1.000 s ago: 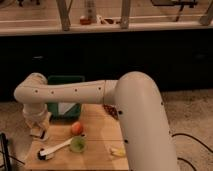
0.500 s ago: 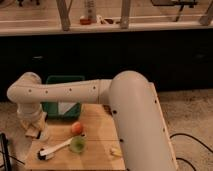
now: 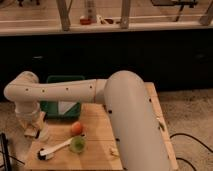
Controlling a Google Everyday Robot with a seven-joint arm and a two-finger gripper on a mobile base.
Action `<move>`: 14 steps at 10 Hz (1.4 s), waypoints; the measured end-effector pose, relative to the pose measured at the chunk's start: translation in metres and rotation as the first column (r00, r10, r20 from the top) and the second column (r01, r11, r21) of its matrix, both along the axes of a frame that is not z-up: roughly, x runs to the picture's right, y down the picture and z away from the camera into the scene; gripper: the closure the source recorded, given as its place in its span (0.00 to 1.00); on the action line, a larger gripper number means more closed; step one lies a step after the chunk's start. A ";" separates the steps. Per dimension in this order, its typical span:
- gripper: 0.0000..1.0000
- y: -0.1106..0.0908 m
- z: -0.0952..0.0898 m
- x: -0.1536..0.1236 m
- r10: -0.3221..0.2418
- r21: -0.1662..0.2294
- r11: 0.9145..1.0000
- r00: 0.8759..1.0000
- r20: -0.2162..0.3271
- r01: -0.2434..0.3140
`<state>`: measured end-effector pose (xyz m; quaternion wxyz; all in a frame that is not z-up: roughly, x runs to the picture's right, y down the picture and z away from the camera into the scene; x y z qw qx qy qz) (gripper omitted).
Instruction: Place eraser in paper cup
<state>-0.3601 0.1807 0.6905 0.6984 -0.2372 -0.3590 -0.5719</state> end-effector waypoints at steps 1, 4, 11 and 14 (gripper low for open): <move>0.53 0.001 0.001 0.000 -0.005 -0.005 1.000 1.000 -0.007 0.005; 0.26 0.001 0.004 0.002 -0.005 -0.014 1.000 1.000 -0.016 0.005; 0.20 0.002 0.009 0.004 -0.007 -0.026 1.000 1.000 -0.013 0.006; 0.20 0.001 0.009 0.007 -0.001 -0.023 1.000 1.000 -0.013 0.001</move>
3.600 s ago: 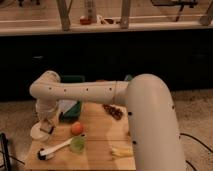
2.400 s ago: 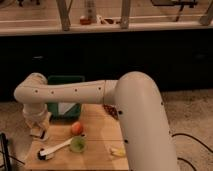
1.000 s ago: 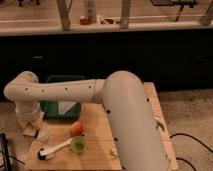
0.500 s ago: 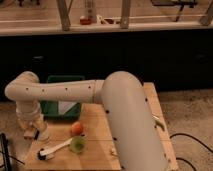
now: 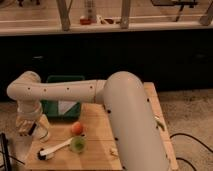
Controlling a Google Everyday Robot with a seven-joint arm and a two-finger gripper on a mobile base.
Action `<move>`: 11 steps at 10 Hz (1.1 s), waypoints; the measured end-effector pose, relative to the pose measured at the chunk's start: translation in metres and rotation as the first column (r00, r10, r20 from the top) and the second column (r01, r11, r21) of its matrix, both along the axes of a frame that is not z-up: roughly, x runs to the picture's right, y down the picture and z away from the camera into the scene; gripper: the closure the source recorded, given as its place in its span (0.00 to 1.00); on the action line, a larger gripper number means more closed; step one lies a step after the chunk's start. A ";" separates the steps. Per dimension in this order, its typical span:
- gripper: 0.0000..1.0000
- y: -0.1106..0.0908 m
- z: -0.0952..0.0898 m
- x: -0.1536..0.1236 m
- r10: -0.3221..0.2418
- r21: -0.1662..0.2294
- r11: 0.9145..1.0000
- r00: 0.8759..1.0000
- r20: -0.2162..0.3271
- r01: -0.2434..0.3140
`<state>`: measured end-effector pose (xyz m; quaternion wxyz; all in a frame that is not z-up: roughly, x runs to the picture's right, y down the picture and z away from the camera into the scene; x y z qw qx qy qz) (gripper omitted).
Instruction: Place eraser in paper cup
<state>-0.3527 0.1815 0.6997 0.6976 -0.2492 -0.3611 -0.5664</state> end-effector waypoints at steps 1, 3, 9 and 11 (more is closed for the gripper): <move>0.20 -0.001 0.000 0.002 0.004 0.002 1.000 1.000 -0.001 -0.004; 0.20 -0.006 0.000 0.011 0.036 0.016 0.999 0.999 -0.008 -0.036; 0.20 -0.016 -0.004 0.027 0.090 0.042 0.995 0.996 -0.010 -0.089; 0.20 -0.016 -0.005 0.028 0.094 0.044 0.995 0.996 -0.004 -0.094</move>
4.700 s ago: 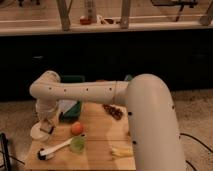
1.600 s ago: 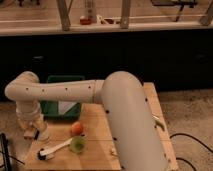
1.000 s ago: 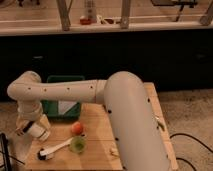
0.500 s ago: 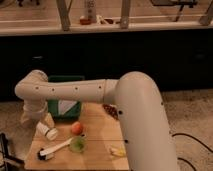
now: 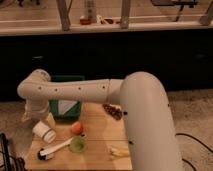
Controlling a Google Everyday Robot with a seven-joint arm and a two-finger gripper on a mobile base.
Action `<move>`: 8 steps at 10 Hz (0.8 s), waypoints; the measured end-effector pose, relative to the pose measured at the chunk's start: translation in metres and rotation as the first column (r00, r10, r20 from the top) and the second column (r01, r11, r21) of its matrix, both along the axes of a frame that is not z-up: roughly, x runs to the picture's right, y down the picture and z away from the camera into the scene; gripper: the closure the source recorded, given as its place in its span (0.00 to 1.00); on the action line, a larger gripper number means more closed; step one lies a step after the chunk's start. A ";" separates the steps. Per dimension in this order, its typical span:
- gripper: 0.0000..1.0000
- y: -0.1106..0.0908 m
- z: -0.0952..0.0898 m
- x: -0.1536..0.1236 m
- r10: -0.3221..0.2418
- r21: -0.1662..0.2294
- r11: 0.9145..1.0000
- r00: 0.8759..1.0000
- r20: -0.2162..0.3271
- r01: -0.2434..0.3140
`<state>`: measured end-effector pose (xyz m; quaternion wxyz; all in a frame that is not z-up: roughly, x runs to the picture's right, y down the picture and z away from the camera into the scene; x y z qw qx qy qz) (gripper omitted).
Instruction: Place eraser in paper cup
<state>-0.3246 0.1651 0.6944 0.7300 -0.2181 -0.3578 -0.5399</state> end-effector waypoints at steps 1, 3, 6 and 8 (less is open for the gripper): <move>0.20 0.000 -0.001 0.001 0.002 0.002 1.000 1.000 0.005 -0.002; 0.20 0.001 -0.002 0.003 0.004 0.004 1.000 1.000 0.008 -0.004; 0.20 0.001 -0.002 0.002 0.002 0.004 1.000 1.000 0.010 -0.002; 0.20 0.001 -0.002 0.002 0.003 0.004 1.000 1.000 0.009 -0.003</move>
